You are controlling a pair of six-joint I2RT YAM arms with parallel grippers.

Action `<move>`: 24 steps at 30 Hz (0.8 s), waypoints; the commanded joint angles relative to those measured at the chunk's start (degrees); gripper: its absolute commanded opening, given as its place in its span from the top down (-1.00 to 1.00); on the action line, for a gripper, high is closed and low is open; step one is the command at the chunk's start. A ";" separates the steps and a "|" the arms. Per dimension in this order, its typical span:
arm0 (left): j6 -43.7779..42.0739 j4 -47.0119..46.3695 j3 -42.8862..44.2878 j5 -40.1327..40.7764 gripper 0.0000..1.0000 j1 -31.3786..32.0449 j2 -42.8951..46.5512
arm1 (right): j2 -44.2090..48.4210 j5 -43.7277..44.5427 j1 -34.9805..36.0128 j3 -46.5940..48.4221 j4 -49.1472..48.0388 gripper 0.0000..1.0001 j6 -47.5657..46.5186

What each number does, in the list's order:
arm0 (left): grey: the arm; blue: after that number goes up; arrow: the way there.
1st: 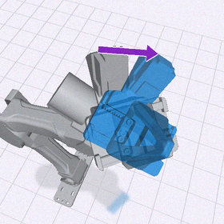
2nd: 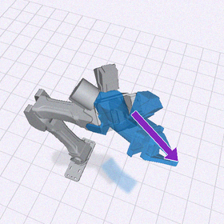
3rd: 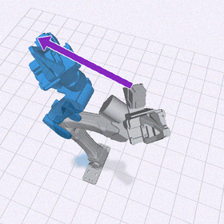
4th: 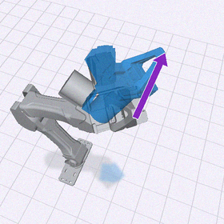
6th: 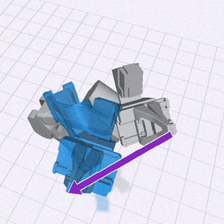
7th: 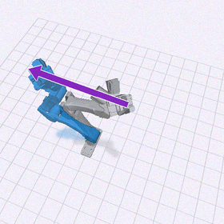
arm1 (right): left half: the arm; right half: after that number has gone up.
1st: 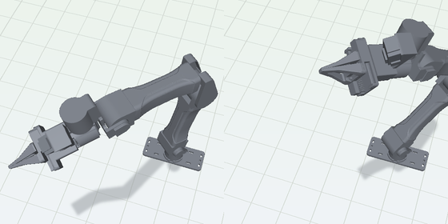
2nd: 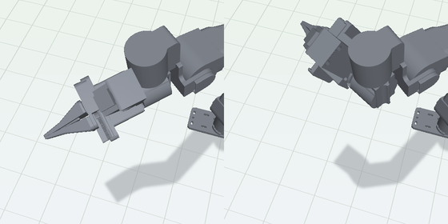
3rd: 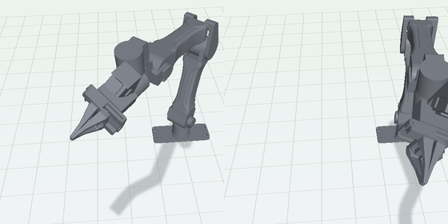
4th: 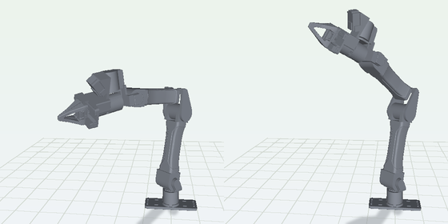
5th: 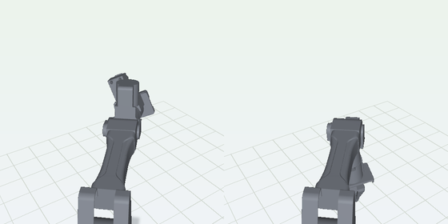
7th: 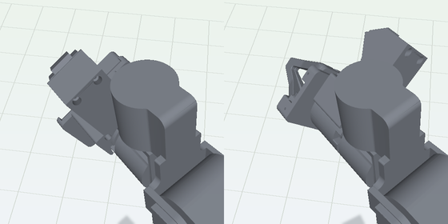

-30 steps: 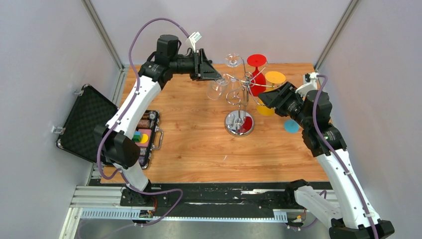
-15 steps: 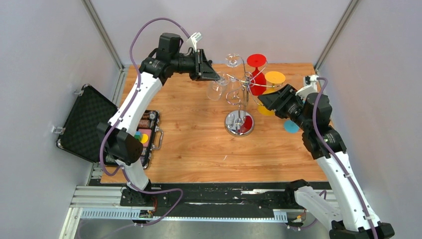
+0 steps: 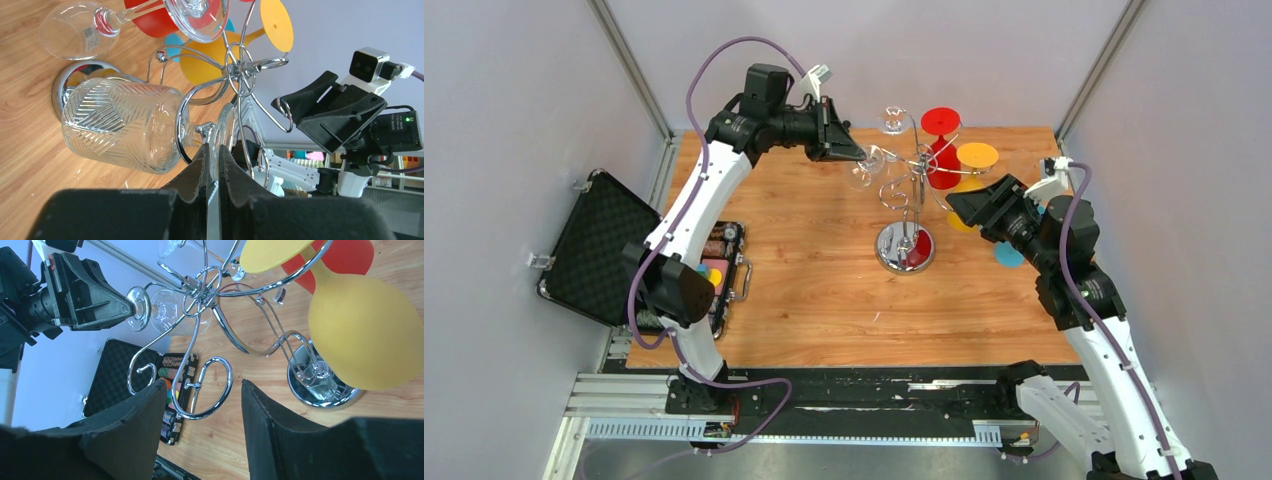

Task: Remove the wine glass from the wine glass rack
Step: Pick up the wine glass from the wine rack.

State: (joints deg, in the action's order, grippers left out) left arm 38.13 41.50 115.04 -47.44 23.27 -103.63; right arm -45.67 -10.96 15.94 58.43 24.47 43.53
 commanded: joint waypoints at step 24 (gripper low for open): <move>17.75 -10.32 -9.22 8.83 1.00 -0.23 6.82 | 1.69 0.73 -0.11 -0.84 -2.90 -0.11 -1.43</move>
State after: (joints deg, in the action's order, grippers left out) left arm 51.11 36.60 108.97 -41.63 23.49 -99.92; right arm -44.62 -10.90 15.94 57.25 24.36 43.16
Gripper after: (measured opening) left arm 0.120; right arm 0.557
